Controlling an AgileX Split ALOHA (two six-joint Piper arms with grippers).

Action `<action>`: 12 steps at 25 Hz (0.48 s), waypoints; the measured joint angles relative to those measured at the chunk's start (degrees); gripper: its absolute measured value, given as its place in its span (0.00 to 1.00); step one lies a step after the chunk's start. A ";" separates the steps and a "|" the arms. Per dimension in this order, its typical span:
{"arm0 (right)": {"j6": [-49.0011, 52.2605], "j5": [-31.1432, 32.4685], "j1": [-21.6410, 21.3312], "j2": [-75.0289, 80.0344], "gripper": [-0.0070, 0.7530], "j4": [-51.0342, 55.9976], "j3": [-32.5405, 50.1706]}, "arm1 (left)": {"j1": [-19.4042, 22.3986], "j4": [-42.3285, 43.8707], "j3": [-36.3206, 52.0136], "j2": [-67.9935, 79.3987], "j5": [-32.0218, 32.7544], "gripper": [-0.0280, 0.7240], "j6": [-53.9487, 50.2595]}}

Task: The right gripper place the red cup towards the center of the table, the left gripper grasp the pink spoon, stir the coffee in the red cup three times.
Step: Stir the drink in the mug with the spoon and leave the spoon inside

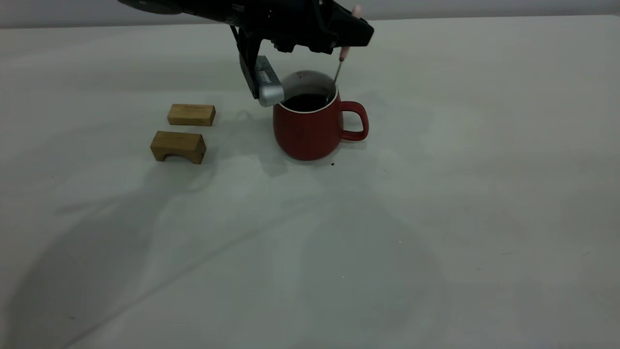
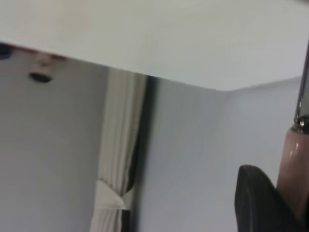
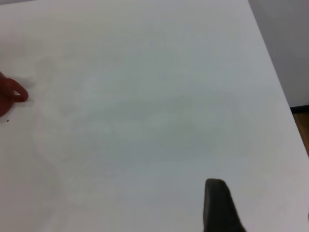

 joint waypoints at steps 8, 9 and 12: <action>0.05 0.00 0.00 0.00 0.63 0.00 0.00 | 4.28 14.20 -0.25 -0.89 0.03 0.22 -11.52; 0.05 0.00 0.00 0.00 0.63 0.00 0.00 | 4.41 14.06 -0.52 -0.89 -1.18 0.22 -10.10; 0.05 0.00 0.00 0.00 0.63 0.00 0.00 | 4.07 11.34 -1.43 -0.66 -3.93 0.22 -4.03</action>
